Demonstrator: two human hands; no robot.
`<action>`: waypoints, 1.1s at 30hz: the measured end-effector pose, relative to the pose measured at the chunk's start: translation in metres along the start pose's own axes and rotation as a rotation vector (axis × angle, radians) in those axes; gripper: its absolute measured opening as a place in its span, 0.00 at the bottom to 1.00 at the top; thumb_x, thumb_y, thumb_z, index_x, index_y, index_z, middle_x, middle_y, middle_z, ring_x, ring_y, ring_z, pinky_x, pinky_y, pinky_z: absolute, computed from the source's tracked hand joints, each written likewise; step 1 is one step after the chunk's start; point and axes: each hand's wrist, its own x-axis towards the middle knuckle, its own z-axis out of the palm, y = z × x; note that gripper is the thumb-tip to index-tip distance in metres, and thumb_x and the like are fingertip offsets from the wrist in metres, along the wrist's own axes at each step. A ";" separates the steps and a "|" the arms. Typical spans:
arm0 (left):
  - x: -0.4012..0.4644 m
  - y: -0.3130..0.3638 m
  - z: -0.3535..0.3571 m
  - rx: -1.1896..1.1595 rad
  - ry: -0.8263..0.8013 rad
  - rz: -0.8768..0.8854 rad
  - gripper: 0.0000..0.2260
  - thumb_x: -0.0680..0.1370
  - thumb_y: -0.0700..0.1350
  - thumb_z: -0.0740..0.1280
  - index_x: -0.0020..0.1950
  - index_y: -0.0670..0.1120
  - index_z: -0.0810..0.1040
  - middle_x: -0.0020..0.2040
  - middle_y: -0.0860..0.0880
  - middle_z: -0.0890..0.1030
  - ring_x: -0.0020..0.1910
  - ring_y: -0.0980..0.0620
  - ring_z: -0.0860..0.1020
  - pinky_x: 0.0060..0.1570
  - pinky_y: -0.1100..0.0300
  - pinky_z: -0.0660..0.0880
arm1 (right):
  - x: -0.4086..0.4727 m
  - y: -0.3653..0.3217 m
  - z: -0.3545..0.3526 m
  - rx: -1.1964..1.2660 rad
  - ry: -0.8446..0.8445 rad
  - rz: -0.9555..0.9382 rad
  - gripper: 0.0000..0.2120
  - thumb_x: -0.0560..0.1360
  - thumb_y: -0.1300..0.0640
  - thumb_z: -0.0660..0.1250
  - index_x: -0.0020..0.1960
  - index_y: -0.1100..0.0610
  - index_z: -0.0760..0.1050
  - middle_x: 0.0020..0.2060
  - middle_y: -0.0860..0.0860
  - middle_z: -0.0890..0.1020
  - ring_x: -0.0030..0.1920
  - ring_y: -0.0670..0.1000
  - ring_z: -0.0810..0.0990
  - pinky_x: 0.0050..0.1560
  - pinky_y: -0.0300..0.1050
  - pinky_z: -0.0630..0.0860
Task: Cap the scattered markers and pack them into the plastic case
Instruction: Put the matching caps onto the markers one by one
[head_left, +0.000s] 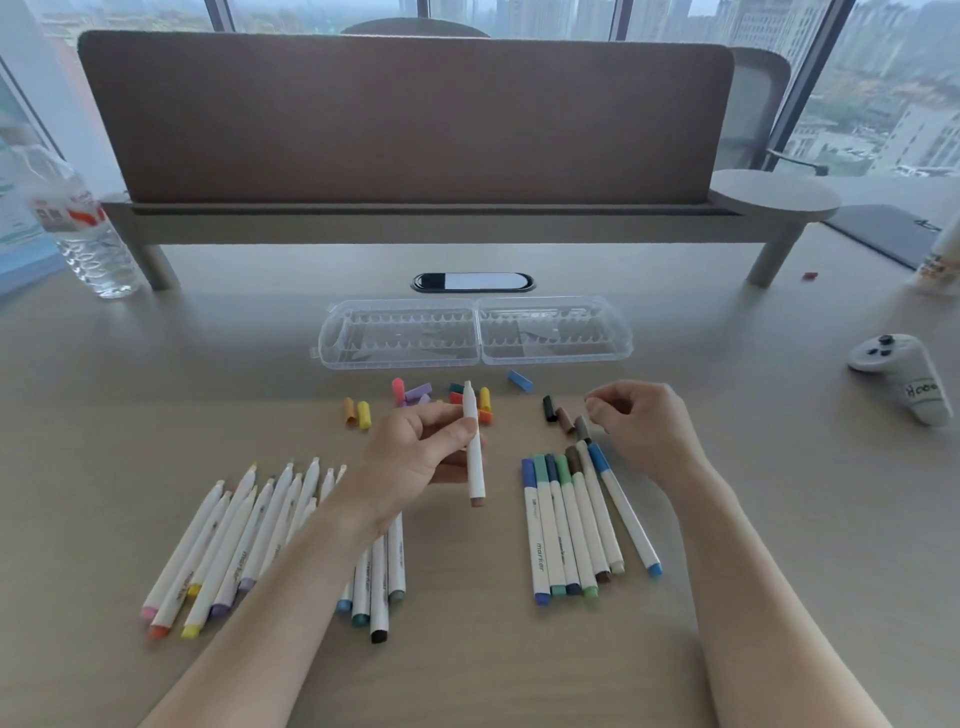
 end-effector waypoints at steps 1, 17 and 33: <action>-0.001 -0.002 -0.002 -0.008 0.006 -0.002 0.07 0.81 0.40 0.66 0.53 0.41 0.84 0.47 0.41 0.86 0.46 0.44 0.86 0.48 0.53 0.83 | 0.000 0.001 0.000 -0.011 -0.006 0.002 0.04 0.78 0.56 0.69 0.49 0.52 0.84 0.39 0.43 0.83 0.41 0.41 0.79 0.38 0.32 0.70; -0.003 -0.006 -0.006 -0.062 0.020 -0.003 0.07 0.82 0.39 0.66 0.54 0.41 0.83 0.48 0.38 0.86 0.50 0.41 0.85 0.52 0.49 0.83 | 0.005 -0.001 0.011 -0.081 -0.063 -0.042 0.04 0.73 0.51 0.75 0.47 0.49 0.84 0.37 0.43 0.84 0.39 0.41 0.81 0.42 0.36 0.76; -0.001 -0.006 -0.010 -0.110 0.054 -0.013 0.07 0.81 0.38 0.66 0.56 0.38 0.82 0.50 0.38 0.85 0.49 0.42 0.86 0.48 0.52 0.84 | 0.014 -0.008 0.023 -0.395 -0.110 -0.184 0.03 0.77 0.51 0.68 0.48 0.43 0.79 0.45 0.39 0.80 0.53 0.48 0.73 0.55 0.49 0.60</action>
